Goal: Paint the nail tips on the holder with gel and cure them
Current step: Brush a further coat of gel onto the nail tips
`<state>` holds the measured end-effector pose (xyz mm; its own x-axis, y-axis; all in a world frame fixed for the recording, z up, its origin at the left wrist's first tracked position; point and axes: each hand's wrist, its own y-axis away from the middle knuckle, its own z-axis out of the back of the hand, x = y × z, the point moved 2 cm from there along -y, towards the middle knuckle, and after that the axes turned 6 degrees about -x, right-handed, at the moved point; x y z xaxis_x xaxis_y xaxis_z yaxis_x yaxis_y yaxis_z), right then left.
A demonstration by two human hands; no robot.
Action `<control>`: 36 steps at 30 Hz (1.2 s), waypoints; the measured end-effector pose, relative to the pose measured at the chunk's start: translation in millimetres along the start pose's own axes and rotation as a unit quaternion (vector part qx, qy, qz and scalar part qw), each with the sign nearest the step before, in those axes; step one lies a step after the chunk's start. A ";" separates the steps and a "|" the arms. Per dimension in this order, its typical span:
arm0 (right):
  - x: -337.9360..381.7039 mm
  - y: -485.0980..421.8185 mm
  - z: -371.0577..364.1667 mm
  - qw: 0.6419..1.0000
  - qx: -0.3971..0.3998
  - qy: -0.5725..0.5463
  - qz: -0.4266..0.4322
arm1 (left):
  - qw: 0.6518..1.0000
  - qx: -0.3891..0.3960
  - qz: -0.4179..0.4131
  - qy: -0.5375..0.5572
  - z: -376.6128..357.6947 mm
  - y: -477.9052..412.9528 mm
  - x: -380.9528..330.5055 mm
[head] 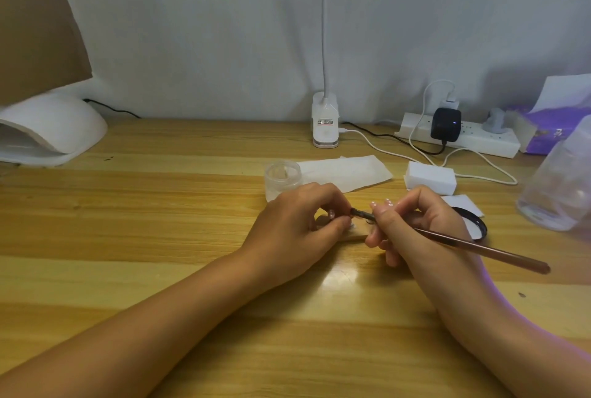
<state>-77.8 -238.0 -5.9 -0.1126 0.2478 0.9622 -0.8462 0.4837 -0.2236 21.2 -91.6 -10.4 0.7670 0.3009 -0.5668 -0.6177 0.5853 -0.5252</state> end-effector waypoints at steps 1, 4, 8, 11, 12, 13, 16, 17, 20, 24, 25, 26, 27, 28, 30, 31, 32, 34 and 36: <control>0.1 0.0 0.0 1.000 0.000 0.003 0.000 | 1.000 0.001 0.000 0.000 0.0 0.1 -0.1; 1.1 -0.2 -0.1 1.000 -0.006 0.014 -0.001 | 1.000 0.002 -0.002 0.002 0.5 0.3 -0.1; 3.1 0.7 1.1 0.999 -0.014 0.029 -0.005 | 1.000 -0.001 -0.008 0.007 0.5 0.0 -0.3; 4.6 1.2 1.8 0.999 -0.023 0.036 -0.005 | 1.000 -0.003 -0.009 0.009 0.2 -0.3 -0.2; 4.5 1.1 2.5 0.999 -0.030 0.037 -0.004 | 1.000 -0.002 -0.009 0.009 0.1 -0.3 0.1; 4.2 0.6 2.7 0.999 -0.038 0.036 -0.004 | 1.000 -0.002 -0.008 0.010 0.0 -0.2 0.2; 3.6 -0.7 3.0 0.999 -0.051 0.006 -0.007 | 1.000 -0.001 -0.008 0.013 0.1 0.2 0.4; 3.3 -1.1 2.8 0.999 -0.047 -0.007 -0.007 | 1.000 -0.001 -0.008 0.013 0.0 0.1 0.5; 1.7 -0.8 1.4 0.999 -0.023 -0.031 -0.007 | 1.000 -0.002 -0.008 0.011 -0.2 0.2 1.2; 1.4 -0.4 0.2 1.000 -0.007 -0.019 -0.008 | 1.000 -0.004 -0.009 0.008 -0.5 0.2 1.4; 1.2 -0.7 0.3 1.000 -0.006 -0.007 -0.007 | 1.000 -0.004 -0.009 0.008 -0.5 0.1 1.5; 1.0 -1.3 0.5 1.000 -0.007 0.003 -0.007 | 1.000 -0.003 -0.009 0.008 -0.5 0.0 1.6; 0.7 -1.7 1.0 1.000 -0.009 0.012 -0.007 | 1.000 -0.002 -0.009 0.008 -0.6 0.0 1.7; 0.8 -2.0 1.3 1.000 -0.011 0.020 -0.006 | 1.000 -0.001 -0.009 0.010 -0.7 0.1 1.8; 1.6 -1.5 1.8 1.000 -0.015 0.025 -0.004 | 1.000 0.000 -0.009 0.012 -0.8 0.2 2.0; 1.7 -1.2 2.0 1.000 -0.018 0.025 -0.002 | 1.000 0.000 -0.009 0.012 -0.9 0.2 1.9; 2.0 -1.1 2.2 1.000 -0.021 0.024 0.000 | 1.000 0.000 -0.009 0.011 -1.1 0.1 1.8; 1.9 -1.0 2.8 1.000 -0.027 0.007 0.003 | 1.000 0.000 -0.007 0.012 -1.2 0.1 1.6; 1.3 -1.8 3.3 0.999 -0.028 -0.027 0.004 | 1.000 0.002 -0.004 0.016 -0.9 0.0 1.3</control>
<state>-78.1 -241.3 -3.8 -0.1480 0.2077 0.9669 -0.8151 0.5282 -0.2382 22.0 -91.9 -11.7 0.7655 0.2719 -0.5832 -0.6111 0.5909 -0.5267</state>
